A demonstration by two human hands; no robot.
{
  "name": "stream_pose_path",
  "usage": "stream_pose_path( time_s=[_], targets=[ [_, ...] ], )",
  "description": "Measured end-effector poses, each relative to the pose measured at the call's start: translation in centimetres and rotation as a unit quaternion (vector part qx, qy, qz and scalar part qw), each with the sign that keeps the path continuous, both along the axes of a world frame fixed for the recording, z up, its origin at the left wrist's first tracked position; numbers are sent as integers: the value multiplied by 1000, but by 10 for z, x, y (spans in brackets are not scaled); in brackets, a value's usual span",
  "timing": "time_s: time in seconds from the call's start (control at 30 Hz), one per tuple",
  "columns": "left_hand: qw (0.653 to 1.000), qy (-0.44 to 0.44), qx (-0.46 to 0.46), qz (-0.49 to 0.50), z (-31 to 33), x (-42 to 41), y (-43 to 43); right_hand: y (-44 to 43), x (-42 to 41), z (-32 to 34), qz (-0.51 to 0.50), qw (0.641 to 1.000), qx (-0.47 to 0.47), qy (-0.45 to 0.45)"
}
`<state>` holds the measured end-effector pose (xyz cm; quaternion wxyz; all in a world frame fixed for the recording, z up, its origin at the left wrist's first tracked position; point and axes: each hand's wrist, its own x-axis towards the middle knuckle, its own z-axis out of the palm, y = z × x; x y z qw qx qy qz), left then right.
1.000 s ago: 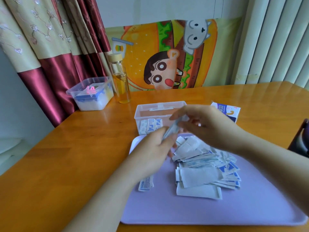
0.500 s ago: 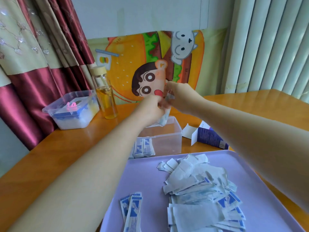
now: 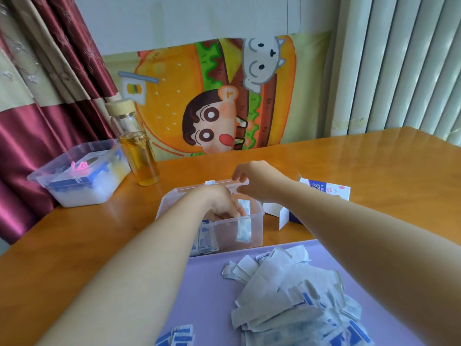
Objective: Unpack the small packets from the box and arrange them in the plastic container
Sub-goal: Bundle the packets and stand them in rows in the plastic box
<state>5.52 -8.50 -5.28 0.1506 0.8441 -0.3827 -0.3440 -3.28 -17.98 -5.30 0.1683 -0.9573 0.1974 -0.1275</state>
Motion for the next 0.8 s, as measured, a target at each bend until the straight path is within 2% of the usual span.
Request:
stream_pose_path(
  time_s=[0.13,0.3,0.5,0.57,0.7,0.8],
  targets=[
    [999,-29,44,-5,-13,0,-12,-4,-4,-4,0,1000,24,-2],
    [998,6,55,13,-18,-1,-19,-8,-9,-7,-23,1000,15,-1],
    [985,-108,125,-58,-18,-8,-28,-5,-10,-9,-69,997,-13,27],
    [979,-118,157,-59,-16,-9,-29,-5,-10,-8,-80,997,-8,18],
    [992,-20,128,-1,-14,-14,-28,-5,-11,-7,-85,996,6,11],
    [995,16,88,46,-14,-16,-27,-5,-12,-7,-84,996,13,13]
  ],
)
